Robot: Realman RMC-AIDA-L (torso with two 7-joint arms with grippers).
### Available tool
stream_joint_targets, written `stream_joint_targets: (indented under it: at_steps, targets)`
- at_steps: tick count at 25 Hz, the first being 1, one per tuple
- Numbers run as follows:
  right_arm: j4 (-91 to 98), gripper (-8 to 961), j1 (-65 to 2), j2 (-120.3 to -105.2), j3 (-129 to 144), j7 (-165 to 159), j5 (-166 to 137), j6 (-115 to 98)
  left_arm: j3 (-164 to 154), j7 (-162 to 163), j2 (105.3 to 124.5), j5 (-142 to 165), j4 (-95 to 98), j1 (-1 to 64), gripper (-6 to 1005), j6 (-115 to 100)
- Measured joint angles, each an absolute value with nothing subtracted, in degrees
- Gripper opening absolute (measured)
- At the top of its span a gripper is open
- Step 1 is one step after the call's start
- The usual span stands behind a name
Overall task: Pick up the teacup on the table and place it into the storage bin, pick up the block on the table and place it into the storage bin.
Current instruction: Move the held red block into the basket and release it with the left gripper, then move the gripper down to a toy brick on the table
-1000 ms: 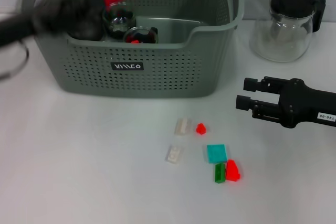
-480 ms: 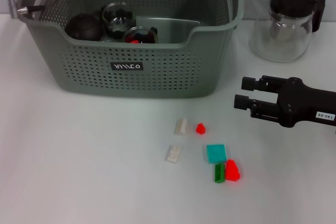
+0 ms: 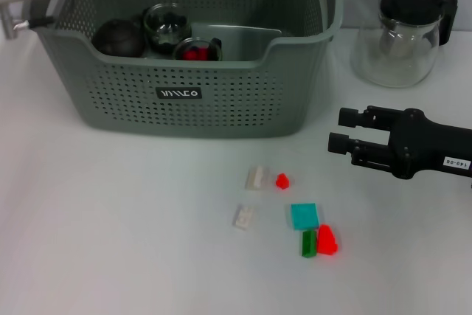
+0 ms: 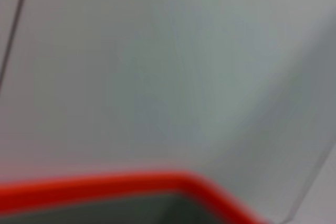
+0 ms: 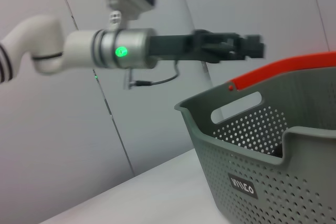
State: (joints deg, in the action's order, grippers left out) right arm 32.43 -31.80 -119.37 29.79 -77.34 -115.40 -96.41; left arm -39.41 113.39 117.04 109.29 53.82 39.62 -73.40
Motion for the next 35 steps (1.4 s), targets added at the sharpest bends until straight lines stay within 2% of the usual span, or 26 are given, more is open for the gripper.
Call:
stream_joint_targets:
  at_steps: [4,7,12,17,23,29,34,35]
  targets:
    - [32.4,638,-31.6,-119.36,29.6,-77.3,-115.1,-96.3,-36.8,102.8,119.02,100.8,54.2,32.8,506,-84.0]
    - [32.4,638,-31.4,-119.33,29.5,-77.3,-114.8,-96.2,-35.9,97.3,120.45,101.4,52.9,27.9,708,-88.7]
    - [32.4,638,-31.2,-119.04,29.5,-77.8,-114.7,-96.2,-35.6,79.4,123.32,106.4,48.9,21.1,790,-95.5]
    - [32.4,638,-31.2,-119.05,29.5,-77.8,-114.7,-96.0,-36.1,69.3,124.25,111.5,41.4,19.3,872,-95.9]
    - [32.4,638,-31.6,-119.26,29.5,-77.9,-114.7,-95.9,-38.8,63.2,124.35,115.5,32.7,23.0,830,-91.3]
    - [32.4,638,-31.3,-119.25,29.5,-77.9,-114.7,-96.0,-40.4,54.8,124.59,115.2,24.5,27.1,601,-83.1]
    - [32.4,638,-31.0,-119.14,29.5,-77.9,-114.5,-96.0,-40.1,47.4,124.71,114.9,20.3,28.7,475,-78.4]
    - [32.4,638,-31.0,-119.13,29.5,-77.9,-114.5,-96.1,-40.0,45.8,124.71,114.5,19.5,28.9,481,-77.6]
